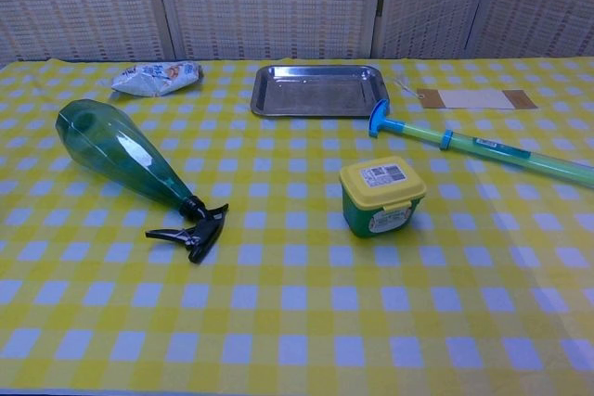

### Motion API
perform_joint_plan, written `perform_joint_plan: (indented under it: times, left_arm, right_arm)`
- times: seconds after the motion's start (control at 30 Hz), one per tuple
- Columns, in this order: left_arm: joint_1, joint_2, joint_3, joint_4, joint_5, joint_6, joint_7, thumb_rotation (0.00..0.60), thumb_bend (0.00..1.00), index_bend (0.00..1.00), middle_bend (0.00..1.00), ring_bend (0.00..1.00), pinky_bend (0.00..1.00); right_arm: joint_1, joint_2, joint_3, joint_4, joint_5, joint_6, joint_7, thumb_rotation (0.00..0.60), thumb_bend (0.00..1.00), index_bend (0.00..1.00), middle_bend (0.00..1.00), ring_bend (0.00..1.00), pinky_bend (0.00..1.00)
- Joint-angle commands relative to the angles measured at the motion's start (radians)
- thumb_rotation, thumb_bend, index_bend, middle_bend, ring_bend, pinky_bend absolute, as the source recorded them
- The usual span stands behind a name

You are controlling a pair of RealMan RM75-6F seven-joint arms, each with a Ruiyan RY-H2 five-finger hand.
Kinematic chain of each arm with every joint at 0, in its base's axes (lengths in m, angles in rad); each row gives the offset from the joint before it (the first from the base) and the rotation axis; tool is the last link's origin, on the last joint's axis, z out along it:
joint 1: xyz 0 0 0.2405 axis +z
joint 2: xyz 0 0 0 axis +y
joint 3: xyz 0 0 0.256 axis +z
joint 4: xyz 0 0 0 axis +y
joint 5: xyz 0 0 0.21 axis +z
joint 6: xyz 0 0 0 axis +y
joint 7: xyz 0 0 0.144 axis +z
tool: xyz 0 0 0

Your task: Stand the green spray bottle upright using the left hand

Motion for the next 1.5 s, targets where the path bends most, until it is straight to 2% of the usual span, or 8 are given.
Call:
perform_joint_plan:
  times: [0.03,0.17,0.37,0.5,0.63,1.03,1.17,1.5]
  left_arm:
    - [0.003,0.002,0.001,-0.001,0.0,-0.002,0.002,0.6,0.17,0.02,0.06,0.0,0.0]
    - [0.006,0.007,0.005,-0.009,0.022,0.008,0.0,0.6,0.17,0.02,0.06,0.0,0.0]
    - [-0.035,0.01,0.028,-0.012,0.15,0.008,0.013,0.6,0.17,0.01,0.06,0.0,0.0]
    - [-0.104,0.005,0.049,-0.025,0.258,-0.078,0.146,0.6,0.17,0.0,0.06,0.0,0.0]
    - [-0.157,-0.046,0.017,-0.017,0.306,-0.126,0.289,0.6,0.17,0.0,0.05,0.0,0.0]
    - [-0.337,-0.054,-0.053,-0.138,0.182,-0.456,0.393,0.6,0.16,0.0,0.05,0.0,0.0]
    - [-0.384,-0.108,-0.087,-0.099,0.153,-0.498,0.445,0.6,0.16,0.0,0.04,0.0,0.0]
    - [-0.489,-0.238,-0.11,0.034,0.129,-0.59,0.552,0.6,0.17,0.0,0.04,0.0,0.0]
  right_arm:
    - [0.0,-0.002,0.0,-0.002,-0.003,0.001,-0.001,0.6,0.34,0.0,0.0,0.0,0.0]
    - [0.0,-0.002,-0.002,-0.005,-0.011,0.003,-0.004,0.6,0.34,0.0,0.0,0.0,0.0]
    - [-0.005,-0.002,-0.003,-0.013,-0.021,0.018,-0.007,0.6,0.34,0.0,0.0,0.0,0.0]
    - [-0.004,-0.009,-0.007,-0.015,-0.039,0.023,-0.017,0.6,0.34,0.0,0.0,0.0,0.0]
    - [-0.002,-0.011,-0.007,-0.018,-0.036,0.015,-0.024,0.6,0.34,0.0,0.0,0.0,0.0]
    - [0.012,-0.012,0.002,-0.002,-0.018,-0.004,0.015,0.6,0.34,0.0,0.0,0.0,0.0]
    - [0.015,-0.01,0.005,-0.002,-0.012,-0.01,0.024,0.6,0.34,0.0,0.0,0.0,0.0]
    - [0.018,0.0,0.013,0.0,0.006,-0.012,0.051,0.6,0.34,0.0,0.0,0.0,0.0]
